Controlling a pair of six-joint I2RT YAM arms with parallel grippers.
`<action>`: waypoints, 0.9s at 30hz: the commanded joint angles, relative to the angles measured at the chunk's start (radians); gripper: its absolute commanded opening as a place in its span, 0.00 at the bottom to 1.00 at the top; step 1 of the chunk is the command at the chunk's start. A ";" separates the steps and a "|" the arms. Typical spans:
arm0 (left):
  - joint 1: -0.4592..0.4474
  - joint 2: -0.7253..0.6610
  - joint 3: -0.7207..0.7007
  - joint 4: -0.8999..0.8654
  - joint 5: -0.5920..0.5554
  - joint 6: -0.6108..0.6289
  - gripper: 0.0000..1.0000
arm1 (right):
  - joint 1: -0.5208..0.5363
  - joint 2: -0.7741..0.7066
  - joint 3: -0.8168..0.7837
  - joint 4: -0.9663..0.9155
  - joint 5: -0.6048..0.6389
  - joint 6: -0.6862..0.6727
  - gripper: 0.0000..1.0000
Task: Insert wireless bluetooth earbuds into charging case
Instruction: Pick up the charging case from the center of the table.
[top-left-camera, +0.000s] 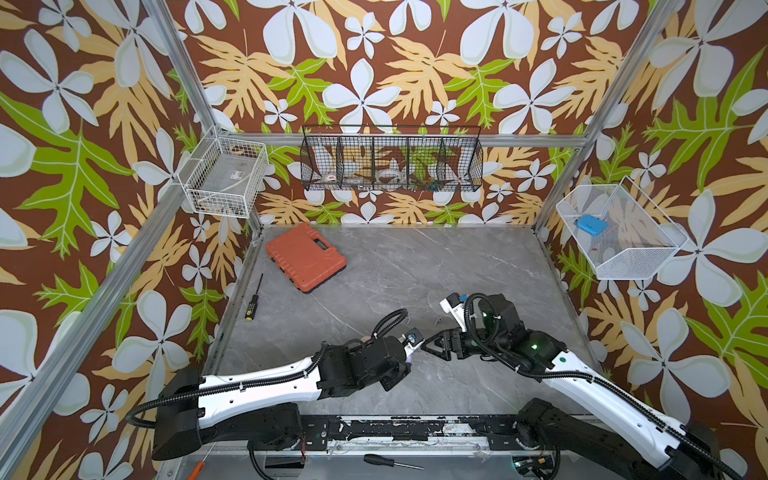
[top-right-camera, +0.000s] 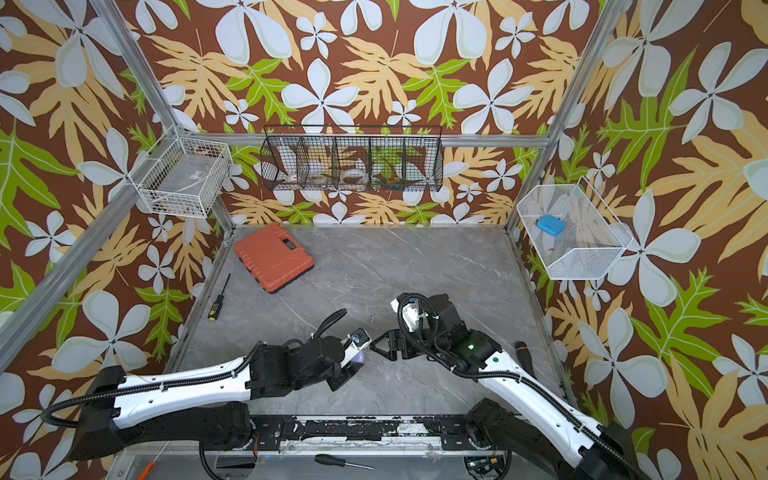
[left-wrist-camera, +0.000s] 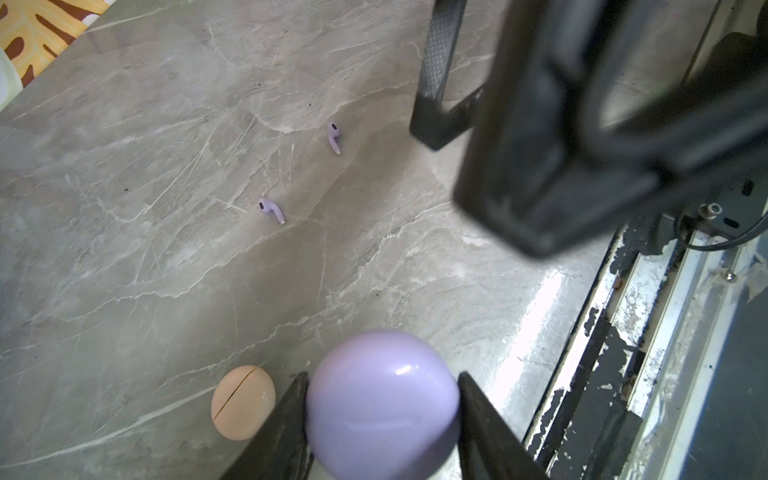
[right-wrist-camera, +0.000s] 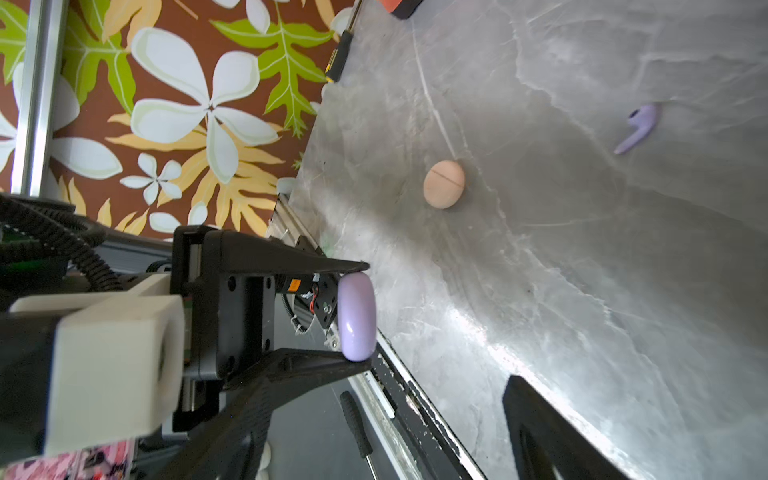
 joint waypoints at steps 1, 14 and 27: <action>-0.001 -0.001 0.004 0.037 0.018 0.010 0.42 | 0.020 0.030 0.000 0.094 -0.038 -0.001 0.81; -0.004 -0.002 0.011 0.045 0.061 0.007 0.42 | 0.053 0.077 -0.061 0.237 -0.082 0.042 0.64; -0.005 0.003 0.020 0.042 0.058 0.014 0.42 | 0.096 0.111 -0.093 0.293 -0.096 0.055 0.47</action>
